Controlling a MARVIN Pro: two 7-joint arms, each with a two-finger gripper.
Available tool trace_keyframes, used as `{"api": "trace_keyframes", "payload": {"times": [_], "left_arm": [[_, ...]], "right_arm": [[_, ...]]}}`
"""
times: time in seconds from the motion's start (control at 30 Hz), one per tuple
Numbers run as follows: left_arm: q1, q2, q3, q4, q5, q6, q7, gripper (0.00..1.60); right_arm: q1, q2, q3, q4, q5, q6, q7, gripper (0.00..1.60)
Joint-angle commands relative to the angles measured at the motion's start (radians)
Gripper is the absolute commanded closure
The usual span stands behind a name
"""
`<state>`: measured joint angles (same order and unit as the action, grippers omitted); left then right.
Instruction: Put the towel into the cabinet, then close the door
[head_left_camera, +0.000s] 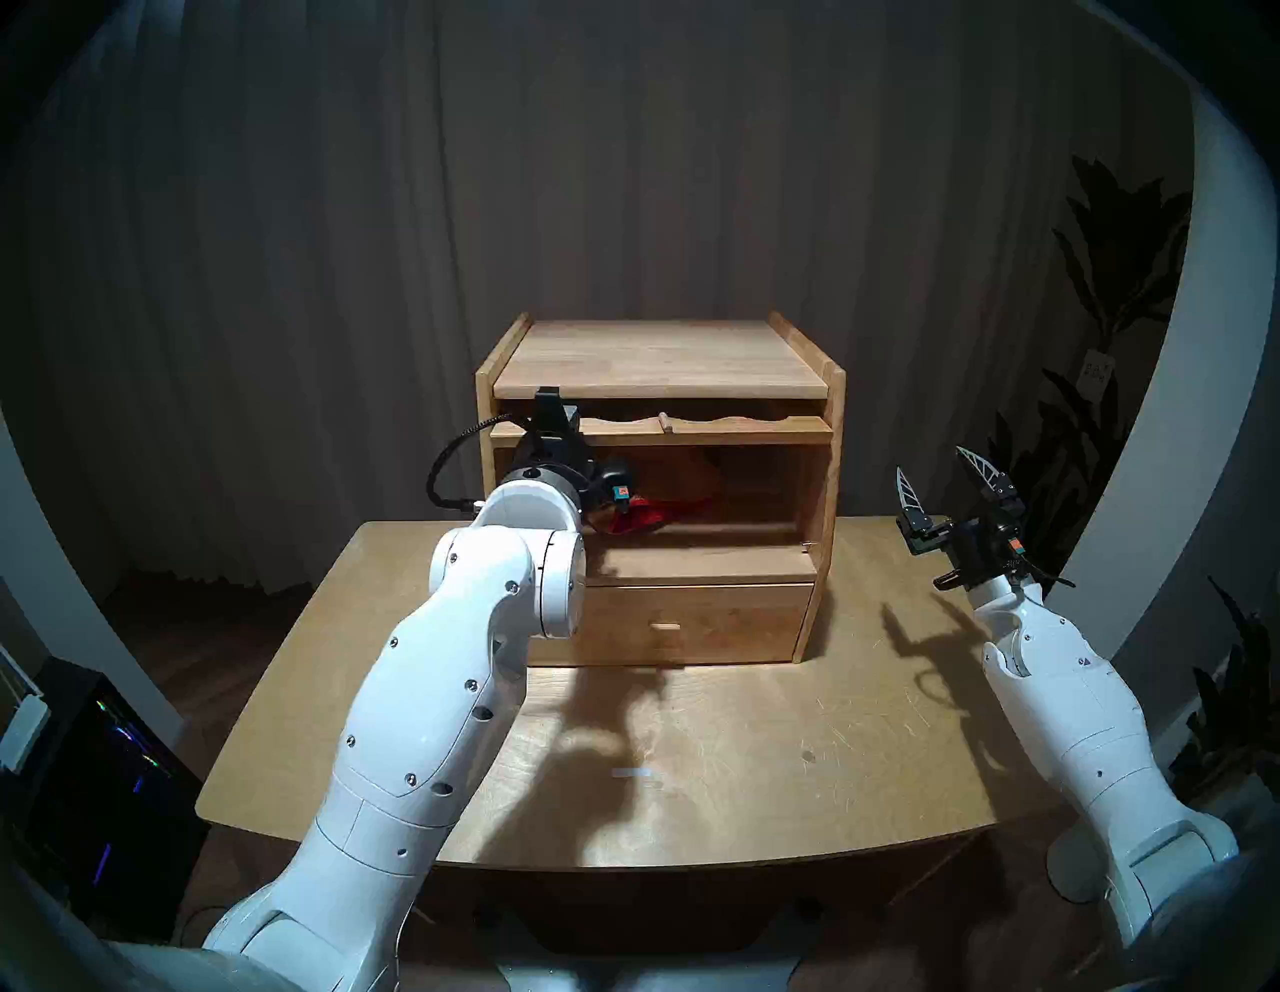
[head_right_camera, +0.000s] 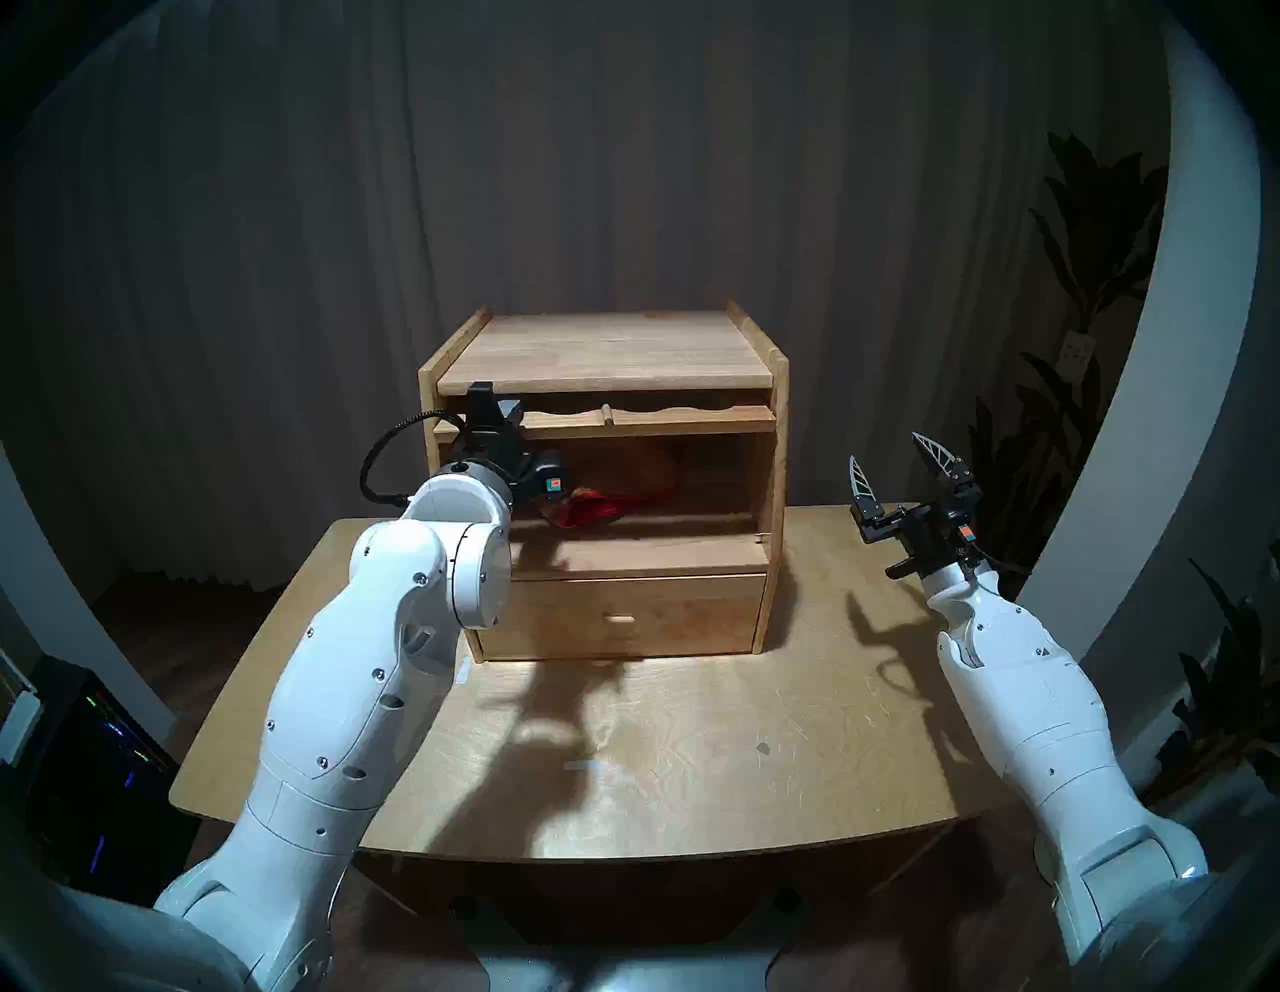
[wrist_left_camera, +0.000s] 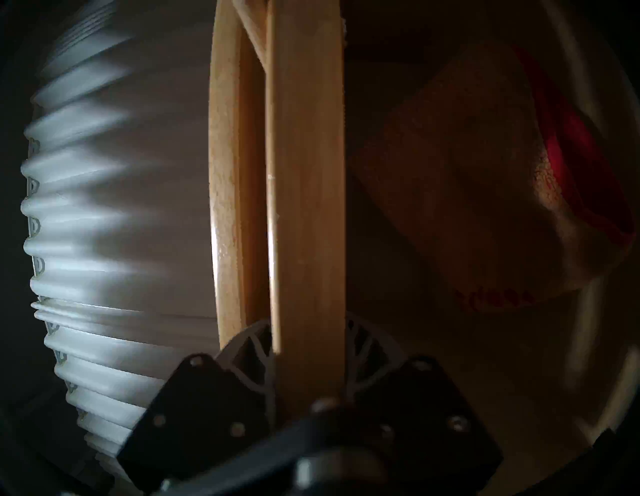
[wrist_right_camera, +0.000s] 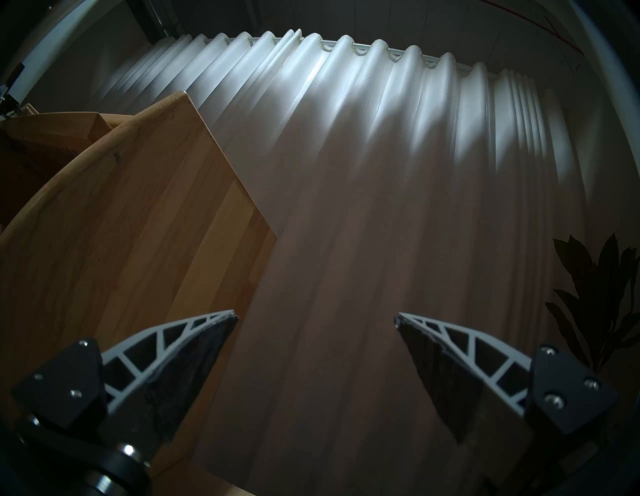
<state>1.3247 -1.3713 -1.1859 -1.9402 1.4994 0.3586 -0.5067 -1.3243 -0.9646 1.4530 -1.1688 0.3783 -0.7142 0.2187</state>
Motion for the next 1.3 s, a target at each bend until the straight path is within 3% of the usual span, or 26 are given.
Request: {"api": "trace_keyframes", "payload": {"times": [0.0,0.4,0.6,0.9,1.03,1.27], "left_arm": [[0.048,0.019,0.002,-0.105,0.021,0.012,0.041,1.60],[0.154,0.071,0.074,-0.220,0.081,0.006,0.076,1.60],[0.192,0.108,0.046,-0.272,0.103,0.023,0.064,1.60],[0.083,0.108,-0.054,-0.157,0.104,0.034,0.077,1.60],[0.074,0.116,-0.072,-0.152,0.098,0.028,0.078,1.60],[0.135,0.123,-0.066,-0.243,0.078,0.024,0.076,1.60]], "right_arm": [[0.014,0.002,0.005,-0.014,-0.001,-0.008,-0.002,0.00],[0.015,0.002,0.005,-0.013,0.000,-0.008,-0.001,0.00],[0.015,0.002,0.005,-0.013,0.000,-0.008,-0.002,0.00],[0.015,0.003,0.005,-0.013,0.000,-0.007,-0.001,0.00],[0.015,0.003,0.004,-0.013,0.001,-0.007,-0.001,0.00],[0.015,0.003,0.004,-0.013,0.001,-0.008,-0.001,0.00]]}}
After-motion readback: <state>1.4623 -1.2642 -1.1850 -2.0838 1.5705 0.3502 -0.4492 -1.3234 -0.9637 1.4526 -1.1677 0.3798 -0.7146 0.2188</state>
